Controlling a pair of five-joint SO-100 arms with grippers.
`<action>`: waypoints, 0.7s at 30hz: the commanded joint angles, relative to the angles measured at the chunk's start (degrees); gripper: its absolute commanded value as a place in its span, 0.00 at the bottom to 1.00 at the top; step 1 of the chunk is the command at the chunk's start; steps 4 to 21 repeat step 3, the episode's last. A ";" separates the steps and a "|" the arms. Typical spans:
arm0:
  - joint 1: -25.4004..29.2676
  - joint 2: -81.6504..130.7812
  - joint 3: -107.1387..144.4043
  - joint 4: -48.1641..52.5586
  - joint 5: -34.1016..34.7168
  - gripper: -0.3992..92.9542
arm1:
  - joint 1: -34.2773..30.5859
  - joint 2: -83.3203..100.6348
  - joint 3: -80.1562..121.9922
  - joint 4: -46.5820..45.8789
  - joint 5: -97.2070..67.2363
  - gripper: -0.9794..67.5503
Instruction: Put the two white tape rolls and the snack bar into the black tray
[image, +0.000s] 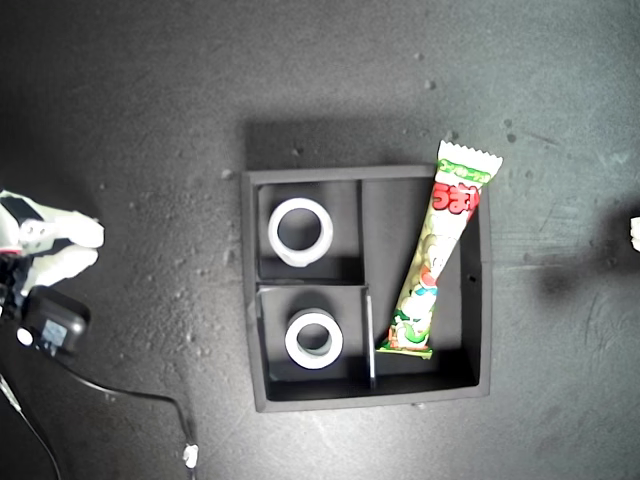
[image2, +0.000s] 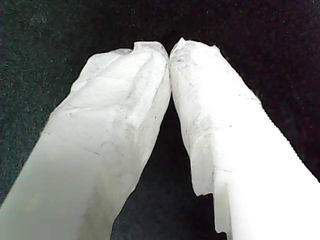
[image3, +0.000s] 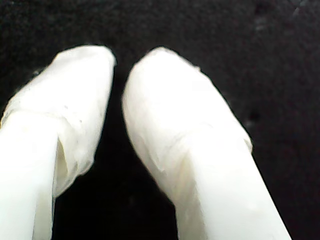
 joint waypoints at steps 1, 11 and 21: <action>0.70 2.81 3.25 2.20 -0.53 0.03 | 0.00 -0.44 0.70 0.70 -8.09 0.02; 0.70 2.81 3.25 2.20 -0.53 0.03 | 0.00 -0.44 0.70 0.70 -8.09 0.02; 0.70 2.81 3.25 2.20 -0.53 0.03 | 0.00 -0.44 0.70 0.70 -8.09 0.02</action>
